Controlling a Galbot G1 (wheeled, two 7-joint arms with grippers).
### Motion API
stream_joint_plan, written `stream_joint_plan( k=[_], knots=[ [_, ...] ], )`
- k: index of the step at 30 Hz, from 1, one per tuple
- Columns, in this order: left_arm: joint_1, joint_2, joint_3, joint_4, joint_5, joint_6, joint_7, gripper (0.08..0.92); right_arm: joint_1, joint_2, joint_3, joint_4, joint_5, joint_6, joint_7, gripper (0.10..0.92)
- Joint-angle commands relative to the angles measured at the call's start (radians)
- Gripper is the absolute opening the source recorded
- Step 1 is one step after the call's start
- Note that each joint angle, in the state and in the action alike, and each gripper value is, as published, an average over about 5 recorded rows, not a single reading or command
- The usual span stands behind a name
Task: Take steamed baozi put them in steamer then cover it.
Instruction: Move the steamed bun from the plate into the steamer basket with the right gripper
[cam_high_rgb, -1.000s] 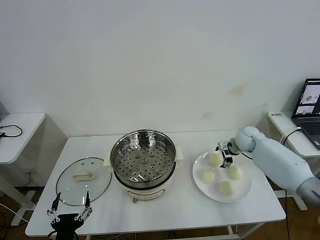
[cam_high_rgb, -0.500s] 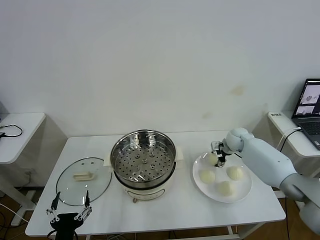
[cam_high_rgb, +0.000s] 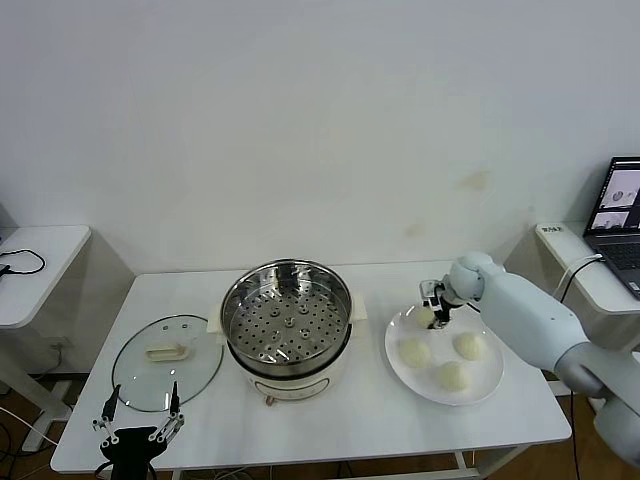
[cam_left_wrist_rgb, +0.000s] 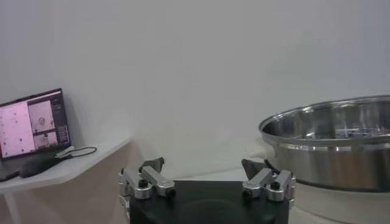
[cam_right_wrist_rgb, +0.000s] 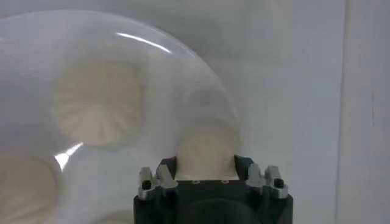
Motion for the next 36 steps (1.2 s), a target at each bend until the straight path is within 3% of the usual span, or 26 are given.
stream_joint_plan(
  k=[1, 11, 17, 27, 36],
  knots=[
    [-0.001, 0.001, 0.001, 0.002, 0.000, 0.000, -0.001, 0.823, 0.070, -0.090, -0.075, 0.127, 0.121, -0.018, -0.031, 0.532],
    [-0.007, 0.008, 0.009, 0.008, 0.000, 0.002, 0.000, 0.823, 0.246, -0.241, -0.212, 0.366, 0.311, -0.044, -0.035, 0.516],
    [-0.016, 0.015, 0.013, 0.018, -0.004, 0.005, 0.001, 0.823, 0.433, -0.244, -0.340, 0.444, 0.424, -0.053, -0.038, 0.518],
    [-0.029, 0.030, 0.017, 0.025, -0.013, 0.004, 0.006, 0.823, 0.697, -0.103, -0.515, 0.475, 0.599, -0.049, -0.005, 0.518],
    [-0.039, 0.033, 0.009, 0.023, -0.023, 0.006, 0.008, 0.823, 0.692, 0.147, -0.580, 0.375, 0.656, 0.036, 0.062, 0.518]
  ],
)
